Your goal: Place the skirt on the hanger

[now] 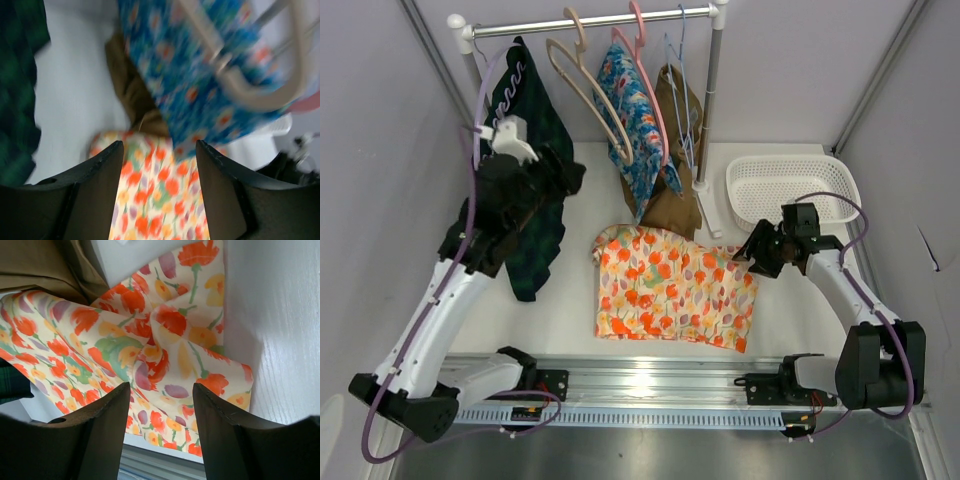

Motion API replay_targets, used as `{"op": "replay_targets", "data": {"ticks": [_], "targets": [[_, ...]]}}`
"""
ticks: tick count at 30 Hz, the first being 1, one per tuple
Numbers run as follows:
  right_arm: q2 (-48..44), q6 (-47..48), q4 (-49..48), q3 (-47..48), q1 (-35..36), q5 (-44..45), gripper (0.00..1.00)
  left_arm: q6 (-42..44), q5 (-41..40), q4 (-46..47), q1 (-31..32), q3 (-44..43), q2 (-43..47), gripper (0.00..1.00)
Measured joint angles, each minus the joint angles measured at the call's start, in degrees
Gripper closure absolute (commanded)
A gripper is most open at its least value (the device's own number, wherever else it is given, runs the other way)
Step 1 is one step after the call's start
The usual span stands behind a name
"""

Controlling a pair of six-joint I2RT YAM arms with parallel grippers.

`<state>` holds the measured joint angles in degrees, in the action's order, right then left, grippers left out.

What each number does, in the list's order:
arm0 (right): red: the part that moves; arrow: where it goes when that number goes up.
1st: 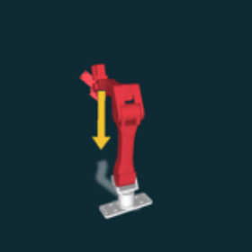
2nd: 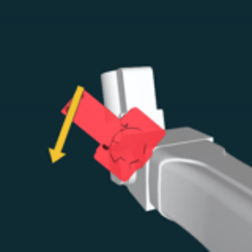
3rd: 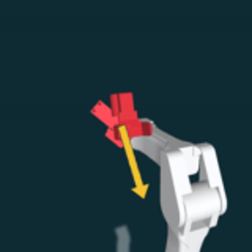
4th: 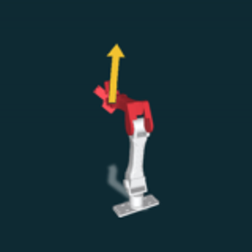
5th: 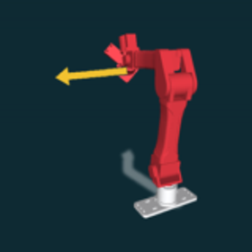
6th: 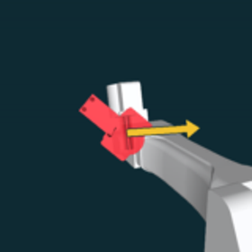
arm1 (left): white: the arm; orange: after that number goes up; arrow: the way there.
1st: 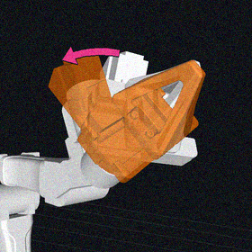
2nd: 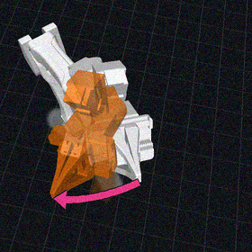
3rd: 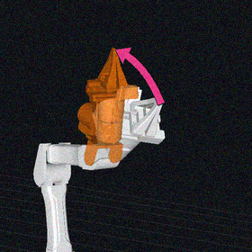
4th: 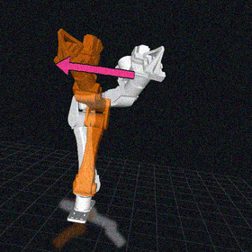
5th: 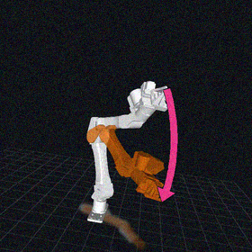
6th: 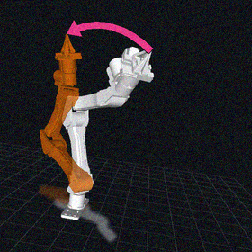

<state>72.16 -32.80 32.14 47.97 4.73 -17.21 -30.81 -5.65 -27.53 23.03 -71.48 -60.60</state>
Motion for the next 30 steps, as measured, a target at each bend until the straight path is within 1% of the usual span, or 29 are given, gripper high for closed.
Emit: {"op": "replay_targets", "data": {"ticks": [3,5,10,14,18,25,27,30], "targets": [[-0.1,0.5,0.2,1.2,0.0,0.0,0.41,0.8,-3.2,1.4,0.0,-9.0,-1.5,0.31],[-0.2,0.5,0.1,1.4,0.0,0.0,0.42,0.9,-4.8,3.3,0.0,-12.6,-2.8,0.3],[-0.3,0.5,0.2,1.4,0.0,-0.3,0.42,0.9,-8.4,7.0,0.0,-18.9,-8.1,0.29],[-0.3,0.5,0.2,1.5,0.0,-0.3,0.42,1.6,-10.0,10.8,0.2,-23.6,-15.0,0.28],[-0.3,0.5,0.2,1.9,0.0,-0.3,0.42,3.0,-11.3,11.8,0.8,-28.4,-21.0,0.27],[-0.3,0.5,0.2,2.6,0.0,-0.8,0.42,6.1,-14.0,11.5,2.8,-38.6,-29.7,0.28],[-0.3,0.5,0.2,2.7,0.0,-0.9,0.42,7.0,-15.3,9.1,3.5,-42.2,-31.9,0.29],[-0.3,0.7,0.2,3.2,0.0,-1.1,0.42,8.4,-18.2,5.5,4.6,-50.4,-37.0,0.31]]}}
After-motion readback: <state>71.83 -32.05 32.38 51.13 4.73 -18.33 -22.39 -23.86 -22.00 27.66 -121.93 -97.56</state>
